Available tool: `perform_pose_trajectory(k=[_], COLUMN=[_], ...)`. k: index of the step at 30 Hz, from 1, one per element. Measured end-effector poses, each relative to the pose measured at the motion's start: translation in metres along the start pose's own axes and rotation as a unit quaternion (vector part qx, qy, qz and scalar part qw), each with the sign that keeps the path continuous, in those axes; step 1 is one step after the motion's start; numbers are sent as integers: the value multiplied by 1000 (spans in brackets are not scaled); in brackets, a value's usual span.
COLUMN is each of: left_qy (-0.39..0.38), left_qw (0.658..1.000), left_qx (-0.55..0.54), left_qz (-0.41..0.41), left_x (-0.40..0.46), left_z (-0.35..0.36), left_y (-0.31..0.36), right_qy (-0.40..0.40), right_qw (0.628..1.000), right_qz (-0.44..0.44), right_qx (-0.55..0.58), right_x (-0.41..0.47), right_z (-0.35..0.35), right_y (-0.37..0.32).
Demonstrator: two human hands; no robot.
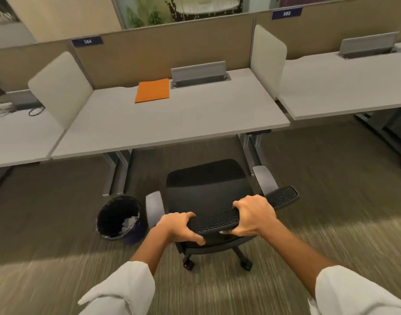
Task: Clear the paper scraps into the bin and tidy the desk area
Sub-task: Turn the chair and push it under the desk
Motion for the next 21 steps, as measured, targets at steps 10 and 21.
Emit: perform_pose_trajectory(k=[10, 21], left_qy=[250, 195], left_qw=[964, 976], left_qx=[71, 57], left_qz=[48, 72], left_x=[-14, 1], left_z=[-56, -102], left_y=[-61, -140], right_qy=[3, -8], right_qw=[1000, 1000], right_qz=[-29, -26], right_qx=[9, 6], right_x=[79, 135], right_z=[9, -1], right_y=[-67, -52])
Point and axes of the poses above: each hand's wrist, its own x-axis towards the middle knuckle, its own z-axis out of the palm, y = z × x, the point moved 6 cm from there along x, towards the middle knuckle, and after that the axes turned 2 degrees about z, right-handed, at the moved point
